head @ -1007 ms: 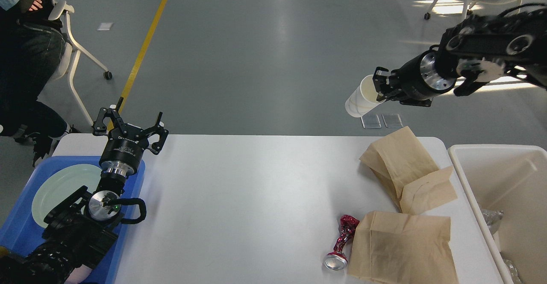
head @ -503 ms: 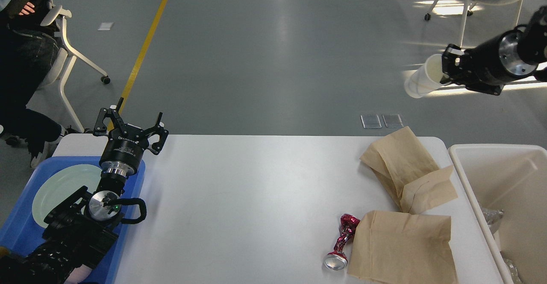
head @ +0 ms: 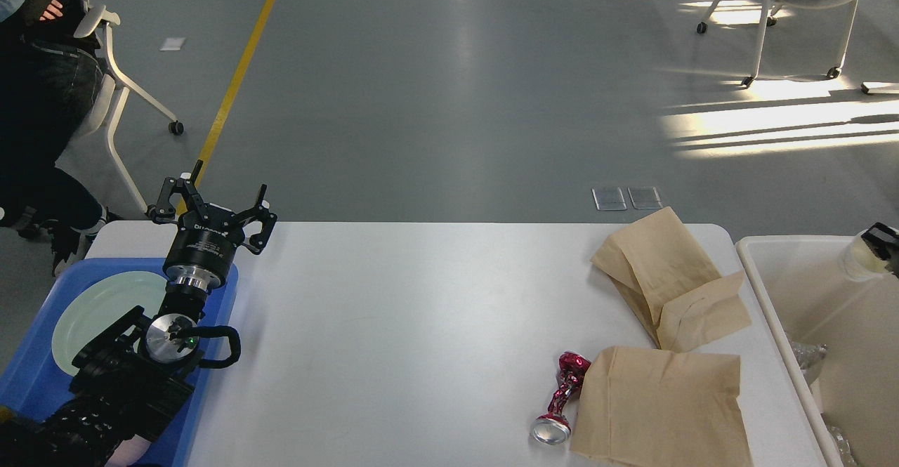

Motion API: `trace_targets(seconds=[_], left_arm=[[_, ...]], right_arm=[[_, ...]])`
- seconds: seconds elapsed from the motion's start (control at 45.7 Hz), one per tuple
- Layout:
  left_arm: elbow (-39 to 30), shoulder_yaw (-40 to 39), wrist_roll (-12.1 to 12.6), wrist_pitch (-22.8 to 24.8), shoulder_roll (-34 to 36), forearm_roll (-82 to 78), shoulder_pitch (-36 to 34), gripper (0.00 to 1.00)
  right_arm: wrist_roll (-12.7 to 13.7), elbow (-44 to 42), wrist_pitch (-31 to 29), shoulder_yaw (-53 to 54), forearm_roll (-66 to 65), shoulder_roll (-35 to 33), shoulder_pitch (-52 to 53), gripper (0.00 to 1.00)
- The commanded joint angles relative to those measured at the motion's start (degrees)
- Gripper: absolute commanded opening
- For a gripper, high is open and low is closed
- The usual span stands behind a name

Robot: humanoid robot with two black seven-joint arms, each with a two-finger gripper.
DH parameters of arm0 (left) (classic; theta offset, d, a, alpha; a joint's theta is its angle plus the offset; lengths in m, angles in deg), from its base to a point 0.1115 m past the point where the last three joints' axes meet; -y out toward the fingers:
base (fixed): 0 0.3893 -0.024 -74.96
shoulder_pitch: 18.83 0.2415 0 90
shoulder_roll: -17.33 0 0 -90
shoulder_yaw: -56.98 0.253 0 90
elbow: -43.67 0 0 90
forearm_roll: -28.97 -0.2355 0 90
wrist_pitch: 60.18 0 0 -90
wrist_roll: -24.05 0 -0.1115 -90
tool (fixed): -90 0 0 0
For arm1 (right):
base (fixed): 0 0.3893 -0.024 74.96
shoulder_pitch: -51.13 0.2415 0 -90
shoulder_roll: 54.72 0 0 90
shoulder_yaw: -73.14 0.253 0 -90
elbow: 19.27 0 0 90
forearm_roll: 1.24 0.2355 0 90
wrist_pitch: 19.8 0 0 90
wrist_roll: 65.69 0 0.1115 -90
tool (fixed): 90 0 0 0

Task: Tidy desktop
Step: 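Lift the paper cup and drop it into the white bin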

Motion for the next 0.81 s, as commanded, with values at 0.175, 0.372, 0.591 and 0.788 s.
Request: trace_targets(seconds=[0.175,0.372,0.591,0.788], left_arm=[[0.01,0.00,0.09,0.00,0.00,0.00,0.00,0.96],[0.01,0.00,0.01,0.00,0.00,0.00,0.00,0.96],[-0.07,0.00,0.01,0.00,0.00,0.00,0.00,0.96],[0.01,0.00,0.01,0.00,0.00,0.00,0.00,0.96]], right_arm=[[-0.08,-8.68,1.41,3.38,0.55,0.54,-10.85,1.00],[-0.08,-8.42,1.32,4.52,0.55,0.54,-12.35,1.00],[-0.17,-4.91,0.61,4.96,0.63,5.28,-5.94,1.00],[0.01,1.42,0.35,2.25,0.72,10.55,3.45,1.00]])
